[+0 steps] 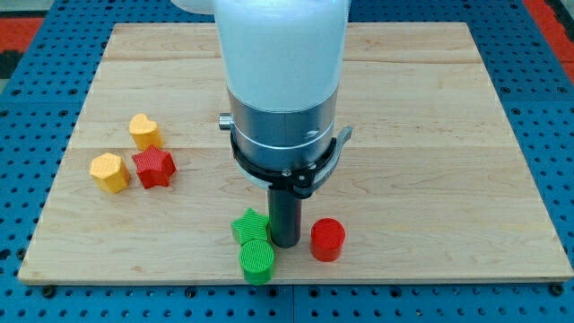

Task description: Push the green circle slightly to the left

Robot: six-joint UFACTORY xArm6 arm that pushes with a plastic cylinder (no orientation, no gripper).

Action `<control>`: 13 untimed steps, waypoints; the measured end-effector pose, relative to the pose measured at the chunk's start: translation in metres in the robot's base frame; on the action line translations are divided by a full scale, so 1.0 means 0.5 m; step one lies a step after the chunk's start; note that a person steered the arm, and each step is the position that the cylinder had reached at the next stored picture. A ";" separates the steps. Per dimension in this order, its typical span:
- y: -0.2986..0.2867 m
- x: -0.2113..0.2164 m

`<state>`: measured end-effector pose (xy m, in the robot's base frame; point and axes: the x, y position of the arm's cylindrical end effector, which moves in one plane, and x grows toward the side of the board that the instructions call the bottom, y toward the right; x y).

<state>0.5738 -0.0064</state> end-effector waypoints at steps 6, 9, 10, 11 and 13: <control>0.251 0.077; 0.099 -0.044; 0.181 -0.025; 0.183 -0.025; 0.192 0.010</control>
<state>0.5785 0.0896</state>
